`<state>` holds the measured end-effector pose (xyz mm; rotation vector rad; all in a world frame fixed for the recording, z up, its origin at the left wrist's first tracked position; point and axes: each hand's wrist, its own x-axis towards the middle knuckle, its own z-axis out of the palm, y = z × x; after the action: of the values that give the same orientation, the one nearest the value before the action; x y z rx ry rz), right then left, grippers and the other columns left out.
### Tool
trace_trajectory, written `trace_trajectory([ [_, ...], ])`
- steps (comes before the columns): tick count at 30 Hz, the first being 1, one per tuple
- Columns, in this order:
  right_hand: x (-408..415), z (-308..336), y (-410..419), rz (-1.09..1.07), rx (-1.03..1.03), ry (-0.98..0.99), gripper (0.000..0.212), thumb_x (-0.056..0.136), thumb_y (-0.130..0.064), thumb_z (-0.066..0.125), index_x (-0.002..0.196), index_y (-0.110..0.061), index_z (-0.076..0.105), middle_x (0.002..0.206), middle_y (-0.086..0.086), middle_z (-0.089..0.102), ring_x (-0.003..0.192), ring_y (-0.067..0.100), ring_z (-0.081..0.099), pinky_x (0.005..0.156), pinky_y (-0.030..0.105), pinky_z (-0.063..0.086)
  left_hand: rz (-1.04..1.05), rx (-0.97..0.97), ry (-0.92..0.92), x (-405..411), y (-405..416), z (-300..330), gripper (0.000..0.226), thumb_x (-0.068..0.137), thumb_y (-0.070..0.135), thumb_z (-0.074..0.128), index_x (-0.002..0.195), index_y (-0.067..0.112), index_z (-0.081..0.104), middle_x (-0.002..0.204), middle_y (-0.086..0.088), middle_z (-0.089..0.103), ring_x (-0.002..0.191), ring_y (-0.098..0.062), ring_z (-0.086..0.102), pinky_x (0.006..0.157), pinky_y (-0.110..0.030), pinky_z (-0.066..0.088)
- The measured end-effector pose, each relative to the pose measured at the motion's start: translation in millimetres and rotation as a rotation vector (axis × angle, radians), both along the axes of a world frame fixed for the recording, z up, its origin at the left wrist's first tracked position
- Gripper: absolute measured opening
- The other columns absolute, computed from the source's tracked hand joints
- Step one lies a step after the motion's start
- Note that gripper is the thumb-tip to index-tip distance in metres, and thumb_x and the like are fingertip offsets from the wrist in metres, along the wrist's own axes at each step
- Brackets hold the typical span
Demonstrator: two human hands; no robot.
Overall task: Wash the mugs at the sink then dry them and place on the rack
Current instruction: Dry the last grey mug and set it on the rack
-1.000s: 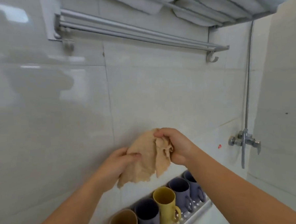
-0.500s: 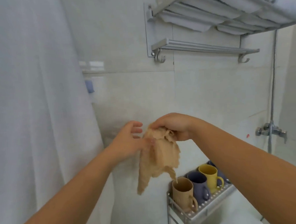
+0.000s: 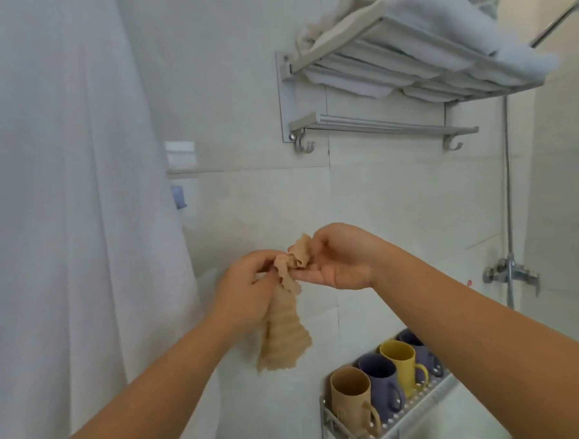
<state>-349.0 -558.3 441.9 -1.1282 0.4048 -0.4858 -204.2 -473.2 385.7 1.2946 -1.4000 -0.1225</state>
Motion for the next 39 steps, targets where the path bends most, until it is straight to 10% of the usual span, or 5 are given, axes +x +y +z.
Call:
trace_trajectory([
  [7, -8, 12, -14, -0.11, -0.753, 0.484, 0.042, 0.079, -0.05, 0.069, 0.11, -0.021, 0.067, 0.102, -0.006, 0.061, 0.094, 0.011, 0.055, 0.079, 0.027, 0.049, -0.284, 0.211, 0.632, -14, -9, 26, 0.029, 0.095, 0.002, 0.042, 0.109, -0.005, 0.065, 0.105, -0.026, 0.07, 0.096, -0.033, 0.07, 0.084, -0.039, 0.057],
  [11, 2, 6, -19, -0.11, -0.546, 0.233, 0.032, 0.087, -0.018, 0.067, 0.116, -0.003, 0.064, 0.104, 0.006, 0.067, 0.095, 0.019, 0.064, 0.083, 0.032, 0.056, -0.434, 0.334, 0.824, -23, -5, 34, 0.06, 0.097, 0.051, 0.034, 0.12, 0.005, 0.065, 0.108, -0.015, 0.072, 0.098, -0.025, 0.07, 0.085, -0.037, 0.053],
  [19, -10, 9, -31, -0.105, -0.242, -0.02, 0.018, 0.092, -0.009, 0.05, 0.098, -0.009, 0.067, 0.09, 0.006, 0.067, 0.083, 0.019, 0.064, 0.074, 0.03, 0.052, -0.415, 0.39, 0.822, 2, -10, 21, 0.036, 0.079, 0.017, 0.059, 0.11, 0.0, 0.066, 0.095, -0.014, 0.073, 0.077, -0.02, 0.072, 0.069, -0.03, 0.06],
  [31, -32, 10, -45, -0.245, -0.679, -0.243, 0.009, 0.091, -0.01, 0.058, 0.084, -0.005, 0.057, 0.086, 0.01, 0.062, 0.082, 0.02, 0.06, 0.083, 0.028, 0.049, -0.051, 0.519, 0.715, 3, -22, 44, 0.053, 0.097, 0.019, 0.055, 0.043, 0.015, 0.055, 0.038, 0.002, 0.045, 0.031, -0.011, 0.044, 0.037, -0.018, 0.038],
  [39, -27, 12, -16, 0.049, -0.585, -0.253, 0.007, 0.078, -0.014, 0.061, 0.084, -0.009, 0.06, 0.075, 0.002, 0.063, 0.068, 0.013, 0.062, 0.063, 0.023, 0.052, -0.103, 0.685, 0.613, -21, -36, 60, 0.029, 0.096, 0.02, 0.049, 0.067, 0.016, 0.05, 0.06, 0.001, 0.043, 0.05, -0.012, 0.043, 0.047, -0.021, 0.045],
])
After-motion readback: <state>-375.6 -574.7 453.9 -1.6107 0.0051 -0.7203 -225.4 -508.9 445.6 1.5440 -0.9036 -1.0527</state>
